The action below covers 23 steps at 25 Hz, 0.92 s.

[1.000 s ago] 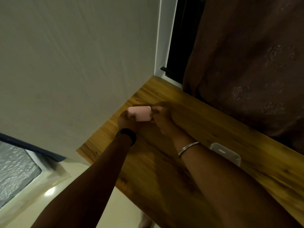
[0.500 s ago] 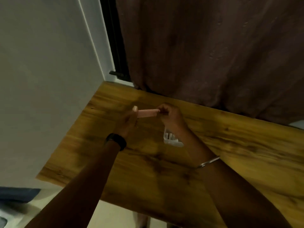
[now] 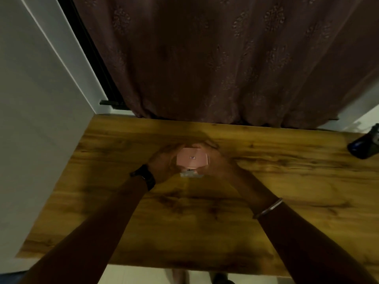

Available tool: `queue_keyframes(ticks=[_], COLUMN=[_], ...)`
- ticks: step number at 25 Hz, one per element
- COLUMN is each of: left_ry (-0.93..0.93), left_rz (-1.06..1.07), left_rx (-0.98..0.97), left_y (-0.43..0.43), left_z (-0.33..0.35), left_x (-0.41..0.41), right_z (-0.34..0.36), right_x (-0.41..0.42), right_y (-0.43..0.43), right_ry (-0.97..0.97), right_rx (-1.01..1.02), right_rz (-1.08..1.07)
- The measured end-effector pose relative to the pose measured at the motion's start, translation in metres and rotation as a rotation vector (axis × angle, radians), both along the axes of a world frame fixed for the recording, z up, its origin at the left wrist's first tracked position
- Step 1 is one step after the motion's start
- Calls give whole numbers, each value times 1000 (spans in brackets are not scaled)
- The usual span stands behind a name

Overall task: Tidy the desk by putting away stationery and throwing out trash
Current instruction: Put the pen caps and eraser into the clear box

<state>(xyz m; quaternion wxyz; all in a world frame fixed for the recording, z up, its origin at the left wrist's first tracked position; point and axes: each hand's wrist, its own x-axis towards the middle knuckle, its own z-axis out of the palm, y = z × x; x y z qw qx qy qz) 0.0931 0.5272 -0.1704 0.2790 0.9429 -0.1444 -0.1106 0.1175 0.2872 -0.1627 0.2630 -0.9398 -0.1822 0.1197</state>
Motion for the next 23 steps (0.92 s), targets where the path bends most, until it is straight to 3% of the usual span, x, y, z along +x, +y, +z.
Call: queue_keyframes(ticks=[4,12,23], left_ry=[56,84,66], left_rz=[-23,-38,-55], left_rx=[134,182,399], left_y=[-10,-17,-32], left_z=[-3,-4,8], left_x=[2,8,16], right_z=[-10,-8,-13], right_x=[-5,-5,3], right_y=[2,8,12], right_ry=[-53,-32,15], right_rx=[-156,-182,-255], right_rz=[17,20,2])
